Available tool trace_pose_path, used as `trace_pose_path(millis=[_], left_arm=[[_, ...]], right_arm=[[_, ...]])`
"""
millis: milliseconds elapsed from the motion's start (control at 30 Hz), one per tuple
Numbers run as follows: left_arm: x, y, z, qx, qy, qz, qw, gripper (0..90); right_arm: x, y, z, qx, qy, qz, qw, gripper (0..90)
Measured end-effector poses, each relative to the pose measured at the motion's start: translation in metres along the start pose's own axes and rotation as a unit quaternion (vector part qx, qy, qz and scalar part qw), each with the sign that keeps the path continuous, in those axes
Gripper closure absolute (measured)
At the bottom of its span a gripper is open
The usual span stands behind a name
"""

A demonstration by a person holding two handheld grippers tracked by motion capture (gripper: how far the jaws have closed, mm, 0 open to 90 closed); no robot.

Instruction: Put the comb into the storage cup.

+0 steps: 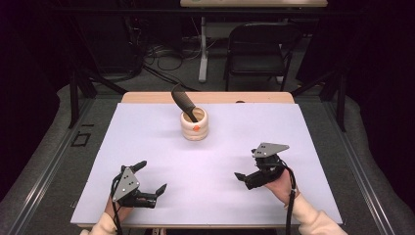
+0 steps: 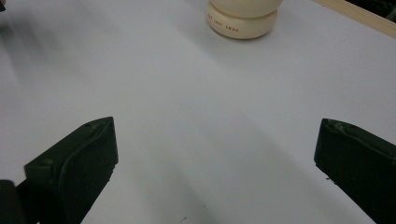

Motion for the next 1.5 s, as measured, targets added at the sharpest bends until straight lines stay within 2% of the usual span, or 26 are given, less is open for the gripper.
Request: trace_pose_path(millis=[1100, 1500], left_arm=[[0.000, 0.000, 0.000, 0.001, 0.001, 0.000, 1.0000, 0.0], [0.000, 0.000, 0.000, 0.002, 0.000, 0.000, 1.0000, 0.0]], right_arm=[[0.009, -0.028, -0.023, -0.018, -0.027, -0.009, 0.9994, 0.0], [0.016, -0.038, -0.029, -0.037, -0.039, -0.014, 0.9984, 0.0]])
Point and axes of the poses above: each handheld gripper's, and its own axes: z roughly forward along the jaws, y roughly out of its top, x roughly to its left, the point moved 2 cm from there along z, roughly forward along the jaws, and after that the axes turned 9 degrees about y, right-handed, at the moved point
